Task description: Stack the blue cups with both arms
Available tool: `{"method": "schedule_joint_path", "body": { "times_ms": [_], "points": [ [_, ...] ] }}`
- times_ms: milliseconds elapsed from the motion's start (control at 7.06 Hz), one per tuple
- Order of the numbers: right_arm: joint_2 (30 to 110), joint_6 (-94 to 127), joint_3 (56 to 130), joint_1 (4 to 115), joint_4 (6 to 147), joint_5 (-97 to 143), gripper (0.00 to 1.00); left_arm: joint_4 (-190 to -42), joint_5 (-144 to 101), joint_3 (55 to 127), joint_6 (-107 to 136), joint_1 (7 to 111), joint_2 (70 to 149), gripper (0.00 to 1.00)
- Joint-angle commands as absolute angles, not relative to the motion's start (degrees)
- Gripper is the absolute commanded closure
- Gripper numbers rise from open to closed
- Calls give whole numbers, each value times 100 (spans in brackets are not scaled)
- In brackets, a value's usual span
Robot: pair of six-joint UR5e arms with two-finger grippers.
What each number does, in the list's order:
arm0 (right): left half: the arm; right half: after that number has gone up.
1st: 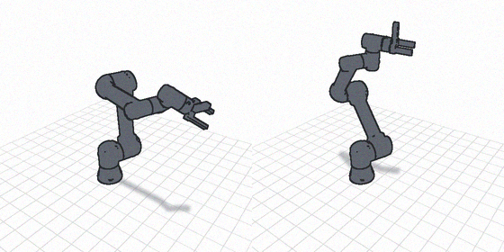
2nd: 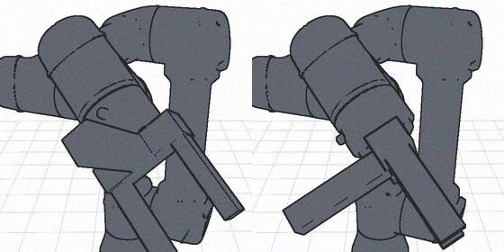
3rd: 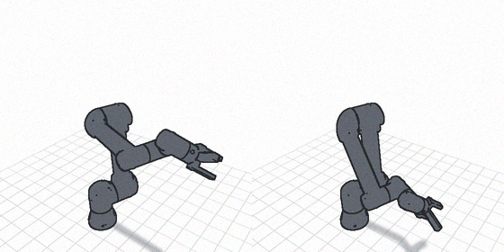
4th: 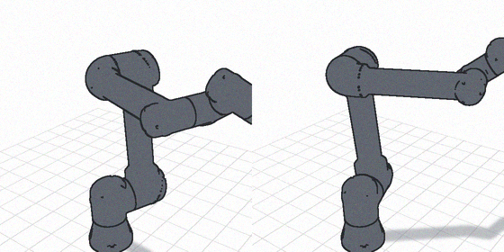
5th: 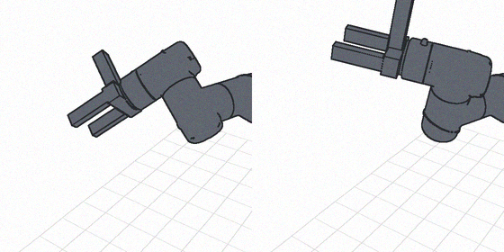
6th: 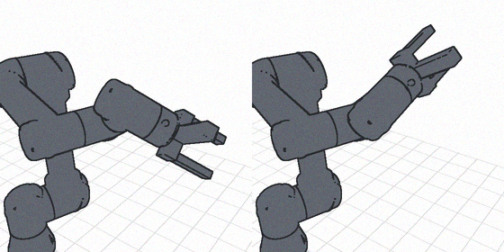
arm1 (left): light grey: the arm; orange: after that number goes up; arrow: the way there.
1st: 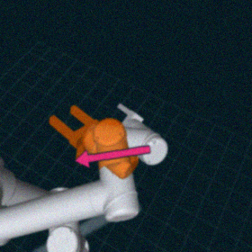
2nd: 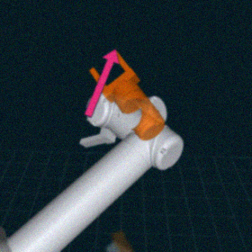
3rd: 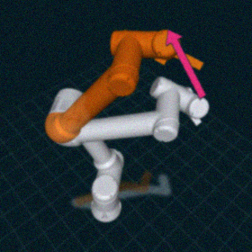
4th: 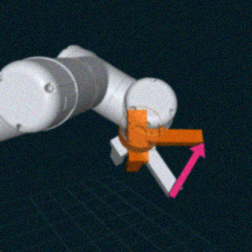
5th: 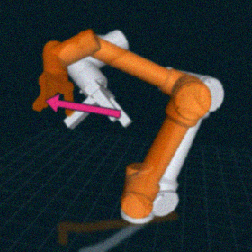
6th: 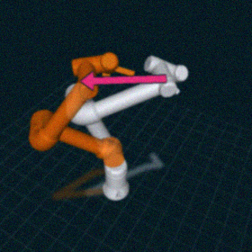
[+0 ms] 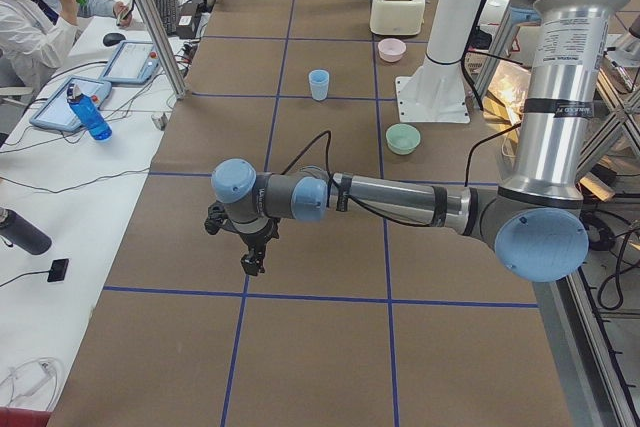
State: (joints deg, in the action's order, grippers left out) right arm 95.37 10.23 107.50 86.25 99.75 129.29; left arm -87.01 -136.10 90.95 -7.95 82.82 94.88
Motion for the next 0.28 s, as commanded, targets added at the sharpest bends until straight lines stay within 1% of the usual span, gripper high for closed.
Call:
{"method": "schedule_joint_path", "body": {
  "times_ms": [0, 142],
  "points": [
    [9545, 1020, 10784, 8622, 9976, 12937, 0, -8701, -13597, 9097, -800, 8288, 9449, 1],
    [9545, 1020, 10784, 8622, 9976, 12937, 0, -8710, -13597, 9105, -800, 8288, 9440, 1]
  ]
}}
